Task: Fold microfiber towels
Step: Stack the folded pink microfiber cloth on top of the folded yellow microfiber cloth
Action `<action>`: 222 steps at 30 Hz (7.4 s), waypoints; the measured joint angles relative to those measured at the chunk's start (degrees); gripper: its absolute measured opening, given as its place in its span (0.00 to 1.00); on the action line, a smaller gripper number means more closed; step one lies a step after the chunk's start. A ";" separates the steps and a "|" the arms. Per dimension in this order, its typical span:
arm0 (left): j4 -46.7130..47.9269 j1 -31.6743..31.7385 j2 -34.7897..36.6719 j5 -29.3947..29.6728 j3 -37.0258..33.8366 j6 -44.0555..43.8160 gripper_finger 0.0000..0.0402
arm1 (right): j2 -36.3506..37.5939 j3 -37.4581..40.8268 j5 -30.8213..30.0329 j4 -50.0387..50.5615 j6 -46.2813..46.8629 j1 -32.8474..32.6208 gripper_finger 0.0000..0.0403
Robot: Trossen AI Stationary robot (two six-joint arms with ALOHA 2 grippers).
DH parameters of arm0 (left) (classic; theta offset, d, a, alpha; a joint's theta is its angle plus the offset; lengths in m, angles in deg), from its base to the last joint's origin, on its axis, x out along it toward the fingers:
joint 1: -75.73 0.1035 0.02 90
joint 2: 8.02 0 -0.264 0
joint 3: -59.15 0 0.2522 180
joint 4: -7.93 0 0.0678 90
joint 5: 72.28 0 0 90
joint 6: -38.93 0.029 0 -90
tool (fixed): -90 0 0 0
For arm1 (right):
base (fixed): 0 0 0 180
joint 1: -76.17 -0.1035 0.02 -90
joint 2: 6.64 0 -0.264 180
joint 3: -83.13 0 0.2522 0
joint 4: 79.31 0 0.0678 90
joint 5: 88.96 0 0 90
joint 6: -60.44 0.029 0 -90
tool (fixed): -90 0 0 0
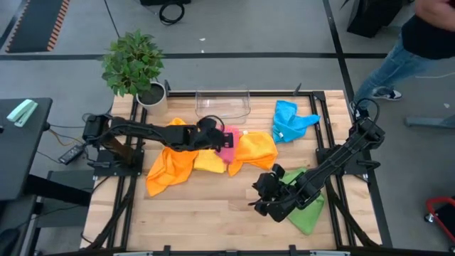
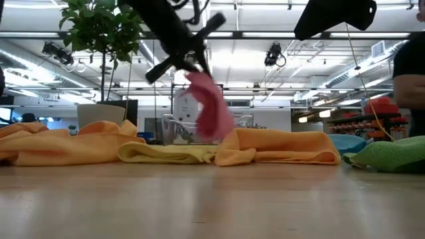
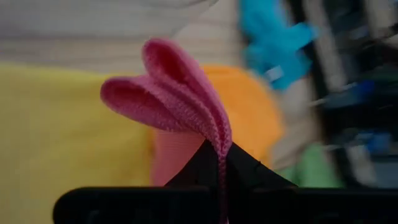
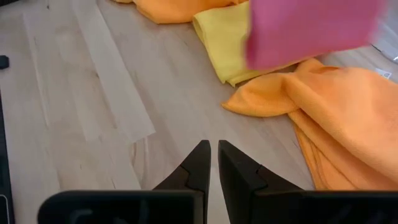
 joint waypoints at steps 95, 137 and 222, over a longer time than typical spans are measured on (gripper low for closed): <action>36.86 5.90 14.97 7.83 -0.01 34.25 0.81 | -11.21 -0.09 26.16 -31.46 -26.59 32.19 0.10; 39.98 4.21 14.92 3.01 -0.03 40.31 0.73 | -20.60 0.02 30.18 -31.15 6.70 42.87 0.56; 5.04 11.19 -7.11 -16.54 -9.54 32.69 0.59 | 4.21 0.00 18.23 2.52 -11.25 44.32 0.47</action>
